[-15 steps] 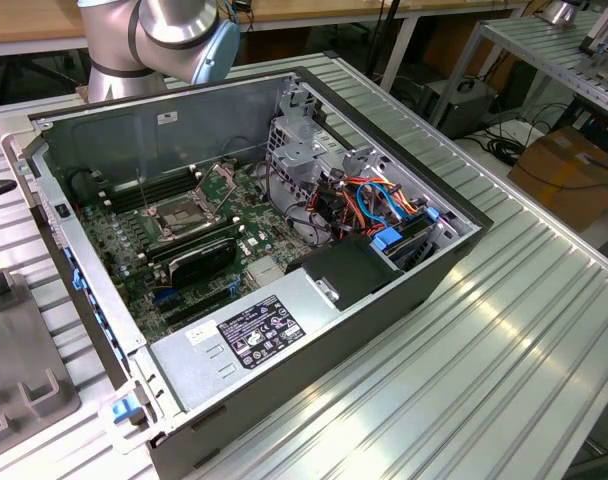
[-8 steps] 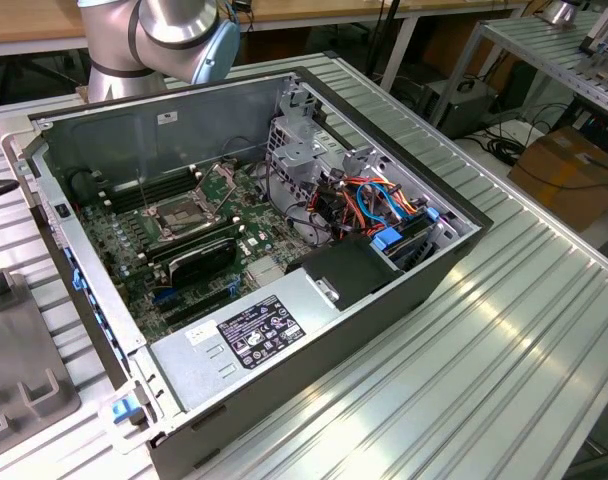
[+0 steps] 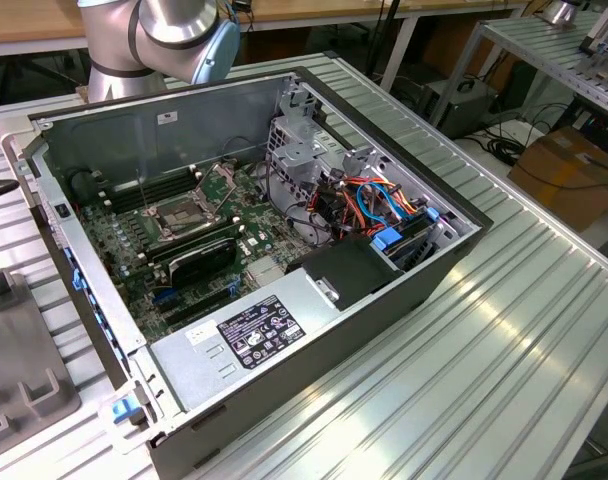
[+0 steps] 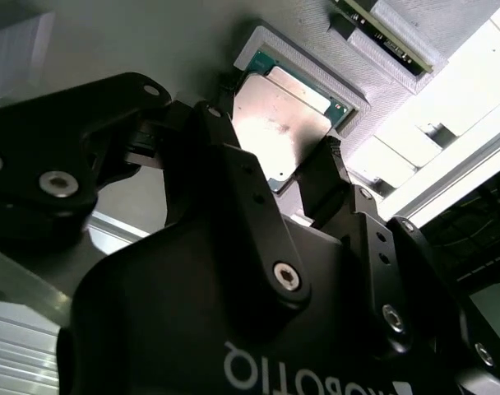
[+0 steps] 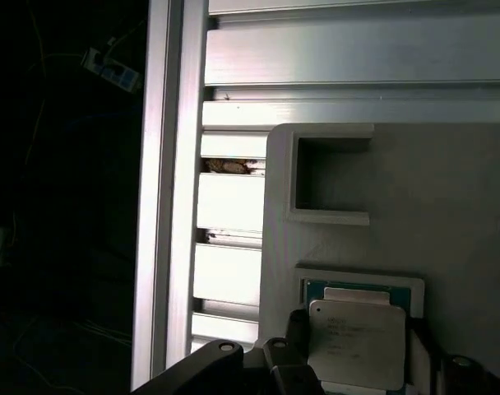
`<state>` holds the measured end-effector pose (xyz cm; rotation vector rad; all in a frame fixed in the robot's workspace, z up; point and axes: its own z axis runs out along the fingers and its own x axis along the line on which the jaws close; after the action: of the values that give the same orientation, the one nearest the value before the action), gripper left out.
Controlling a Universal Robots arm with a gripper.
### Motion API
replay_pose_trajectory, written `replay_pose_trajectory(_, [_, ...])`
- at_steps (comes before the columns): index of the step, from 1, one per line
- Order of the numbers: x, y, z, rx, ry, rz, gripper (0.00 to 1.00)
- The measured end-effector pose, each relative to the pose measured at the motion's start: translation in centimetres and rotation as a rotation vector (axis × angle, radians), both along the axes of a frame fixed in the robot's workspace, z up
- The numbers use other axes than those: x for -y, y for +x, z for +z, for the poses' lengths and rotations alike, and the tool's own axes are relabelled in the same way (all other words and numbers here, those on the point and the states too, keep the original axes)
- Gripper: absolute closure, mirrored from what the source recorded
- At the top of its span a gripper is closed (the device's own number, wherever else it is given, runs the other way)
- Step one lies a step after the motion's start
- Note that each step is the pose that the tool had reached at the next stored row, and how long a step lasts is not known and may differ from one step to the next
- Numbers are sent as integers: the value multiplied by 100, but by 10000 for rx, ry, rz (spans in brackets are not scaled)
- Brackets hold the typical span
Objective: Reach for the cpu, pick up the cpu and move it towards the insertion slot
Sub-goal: 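Pick up the cpu and move it towards the insertion slot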
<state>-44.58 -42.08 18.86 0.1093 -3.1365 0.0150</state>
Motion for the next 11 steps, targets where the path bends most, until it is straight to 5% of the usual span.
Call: replay_pose_trajectory(11, [0, 0, 93, -1, 0, -2, 45])
